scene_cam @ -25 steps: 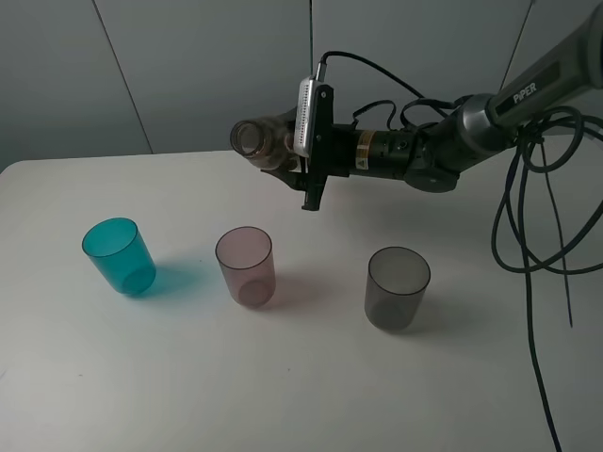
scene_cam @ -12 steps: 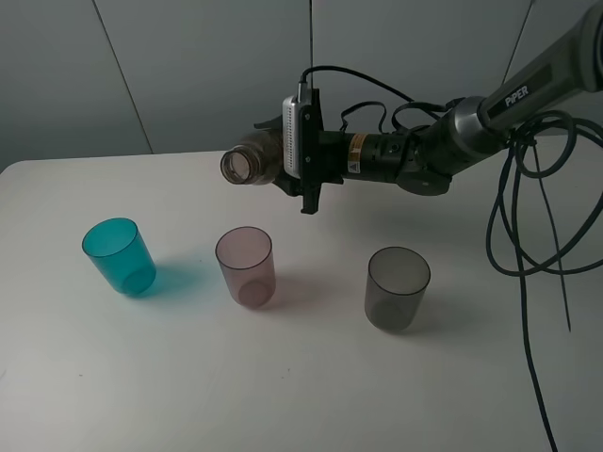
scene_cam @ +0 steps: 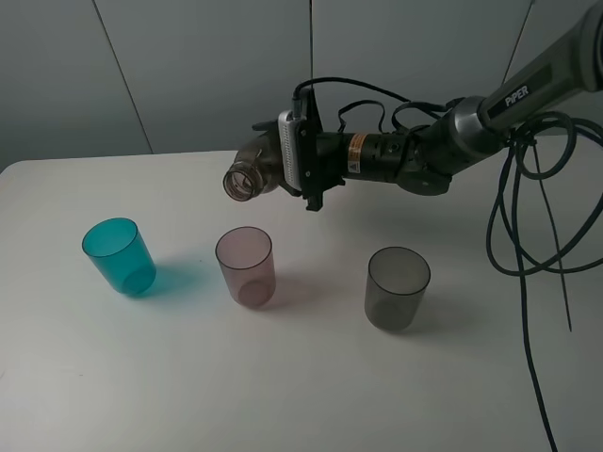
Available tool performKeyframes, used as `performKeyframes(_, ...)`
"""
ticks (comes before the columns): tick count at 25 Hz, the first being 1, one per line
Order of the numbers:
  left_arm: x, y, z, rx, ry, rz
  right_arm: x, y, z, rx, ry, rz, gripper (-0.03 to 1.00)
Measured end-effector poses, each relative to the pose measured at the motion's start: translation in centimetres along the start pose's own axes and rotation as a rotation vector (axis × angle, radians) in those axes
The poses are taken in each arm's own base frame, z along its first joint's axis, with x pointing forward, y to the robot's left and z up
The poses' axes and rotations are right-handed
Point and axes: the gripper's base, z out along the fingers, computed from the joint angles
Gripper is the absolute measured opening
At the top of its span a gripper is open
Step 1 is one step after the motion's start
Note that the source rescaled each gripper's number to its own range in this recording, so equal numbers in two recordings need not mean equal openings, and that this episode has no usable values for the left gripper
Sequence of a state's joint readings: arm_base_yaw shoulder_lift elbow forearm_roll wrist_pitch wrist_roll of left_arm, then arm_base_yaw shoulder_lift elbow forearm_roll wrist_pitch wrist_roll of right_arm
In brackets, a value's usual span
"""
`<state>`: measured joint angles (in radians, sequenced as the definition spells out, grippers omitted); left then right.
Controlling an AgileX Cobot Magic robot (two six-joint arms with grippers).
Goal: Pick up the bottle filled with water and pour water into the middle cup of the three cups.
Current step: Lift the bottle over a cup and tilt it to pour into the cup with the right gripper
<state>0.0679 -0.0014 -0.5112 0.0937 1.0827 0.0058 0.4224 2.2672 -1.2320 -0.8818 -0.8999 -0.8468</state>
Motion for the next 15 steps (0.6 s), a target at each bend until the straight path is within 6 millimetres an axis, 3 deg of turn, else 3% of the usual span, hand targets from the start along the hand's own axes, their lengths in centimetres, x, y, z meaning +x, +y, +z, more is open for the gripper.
performKeyframes(15, 0.0, 0.0, 0.0, 0.0, 0.0, -0.006, -0.4, 0.16, 0.14, -0.014, -0.023, -0.119, 0.0)
